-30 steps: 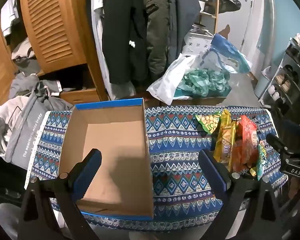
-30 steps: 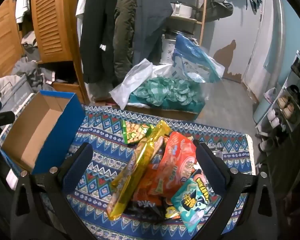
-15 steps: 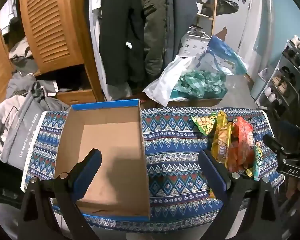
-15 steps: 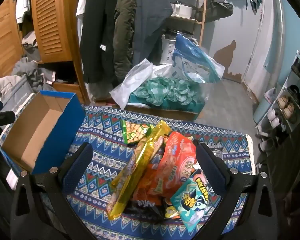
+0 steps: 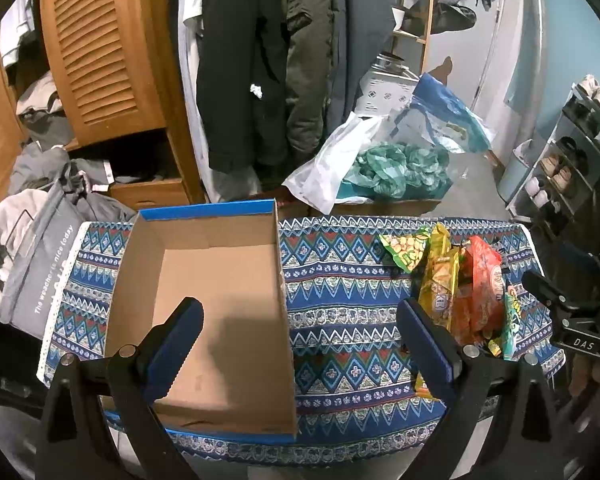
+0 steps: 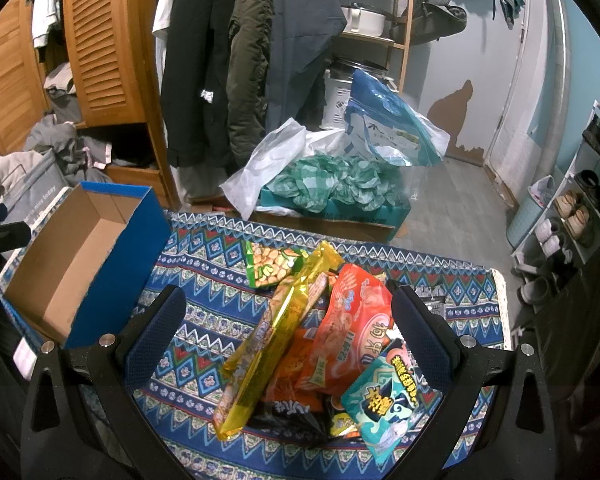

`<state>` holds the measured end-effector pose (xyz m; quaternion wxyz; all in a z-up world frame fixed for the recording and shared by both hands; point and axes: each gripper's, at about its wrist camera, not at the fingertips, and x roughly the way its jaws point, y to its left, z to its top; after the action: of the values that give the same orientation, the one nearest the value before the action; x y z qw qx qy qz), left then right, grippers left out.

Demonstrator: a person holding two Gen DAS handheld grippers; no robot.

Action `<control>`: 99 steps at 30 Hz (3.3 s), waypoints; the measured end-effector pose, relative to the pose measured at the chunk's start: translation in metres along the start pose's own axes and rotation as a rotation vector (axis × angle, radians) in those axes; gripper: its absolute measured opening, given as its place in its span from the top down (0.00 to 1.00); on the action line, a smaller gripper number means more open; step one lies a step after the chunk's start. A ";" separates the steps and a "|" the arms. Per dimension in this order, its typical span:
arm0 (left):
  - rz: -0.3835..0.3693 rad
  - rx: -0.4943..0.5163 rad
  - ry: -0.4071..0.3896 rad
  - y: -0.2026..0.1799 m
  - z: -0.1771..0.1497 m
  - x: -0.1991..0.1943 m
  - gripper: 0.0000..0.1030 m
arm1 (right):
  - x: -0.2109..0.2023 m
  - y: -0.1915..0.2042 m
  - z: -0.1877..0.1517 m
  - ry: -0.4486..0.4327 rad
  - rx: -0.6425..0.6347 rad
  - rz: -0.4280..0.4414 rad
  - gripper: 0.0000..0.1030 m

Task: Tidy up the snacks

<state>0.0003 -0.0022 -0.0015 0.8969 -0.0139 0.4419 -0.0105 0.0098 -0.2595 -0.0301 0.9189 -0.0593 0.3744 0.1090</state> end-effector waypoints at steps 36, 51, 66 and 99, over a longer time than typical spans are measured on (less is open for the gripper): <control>-0.011 -0.015 0.006 0.002 -0.003 0.003 0.05 | -0.002 -0.001 -0.001 -0.002 0.001 0.000 0.02; -0.012 -0.017 0.012 0.000 -0.006 0.005 0.05 | -0.002 -0.002 -0.001 -0.002 0.001 0.000 0.02; -0.020 -0.014 0.051 -0.001 -0.008 0.014 0.05 | -0.004 -0.011 -0.004 0.005 -0.009 -0.007 0.02; -0.084 0.144 0.286 -0.119 -0.031 0.110 0.05 | 0.048 -0.093 -0.089 0.219 -0.108 -0.041 0.02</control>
<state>0.0418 -0.1255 -0.1036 0.8224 0.0337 0.5621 -0.0815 0.0061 -0.3593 -0.1246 0.8700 -0.1276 0.4649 0.1032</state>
